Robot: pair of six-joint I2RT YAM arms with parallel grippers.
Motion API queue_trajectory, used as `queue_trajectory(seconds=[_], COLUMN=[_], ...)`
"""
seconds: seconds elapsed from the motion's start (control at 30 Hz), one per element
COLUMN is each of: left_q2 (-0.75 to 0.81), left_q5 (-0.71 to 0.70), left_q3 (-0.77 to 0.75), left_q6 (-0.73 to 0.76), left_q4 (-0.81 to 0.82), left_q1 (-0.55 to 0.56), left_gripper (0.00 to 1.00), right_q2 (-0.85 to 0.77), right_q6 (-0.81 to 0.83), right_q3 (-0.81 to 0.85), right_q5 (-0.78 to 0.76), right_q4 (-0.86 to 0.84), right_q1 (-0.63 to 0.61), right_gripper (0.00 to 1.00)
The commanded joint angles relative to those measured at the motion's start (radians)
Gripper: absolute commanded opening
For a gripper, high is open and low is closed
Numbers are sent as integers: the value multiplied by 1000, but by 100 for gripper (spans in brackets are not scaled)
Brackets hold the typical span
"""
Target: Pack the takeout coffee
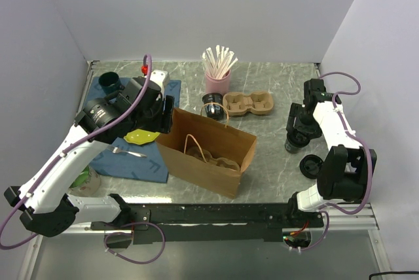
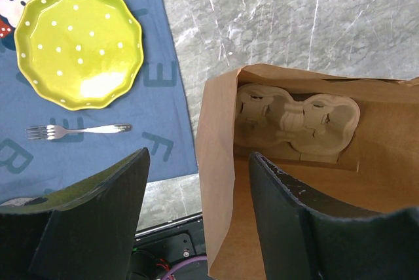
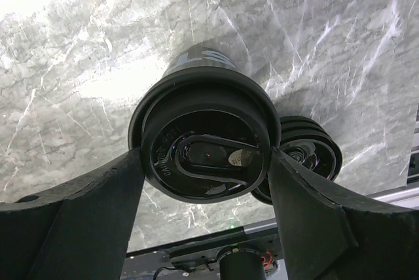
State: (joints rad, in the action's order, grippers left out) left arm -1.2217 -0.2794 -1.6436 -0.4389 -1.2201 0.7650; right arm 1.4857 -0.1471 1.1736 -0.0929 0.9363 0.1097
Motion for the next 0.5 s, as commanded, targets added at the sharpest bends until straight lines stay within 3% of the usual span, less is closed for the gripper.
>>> queue_trajectory(seconds=[0.0, 0.2, 0.47], left_q2=[21, 22, -1], left_q5=[-15, -23, 19], left_q3=[4, 11, -41], left_q6=[-6, -21, -58], left_q4=[8, 11, -18], left_q1=[-3, -4, -38], left_gripper=[68, 68, 67], right_q2=[10, -21, -88], right_q6=[9, 29, -8], right_q3=[-43, -5, 204], right_q5=[24, 32, 44], right_q4=[-59, -30, 201], right_q1=[-4, -2, -68], right_gripper=[76, 67, 56])
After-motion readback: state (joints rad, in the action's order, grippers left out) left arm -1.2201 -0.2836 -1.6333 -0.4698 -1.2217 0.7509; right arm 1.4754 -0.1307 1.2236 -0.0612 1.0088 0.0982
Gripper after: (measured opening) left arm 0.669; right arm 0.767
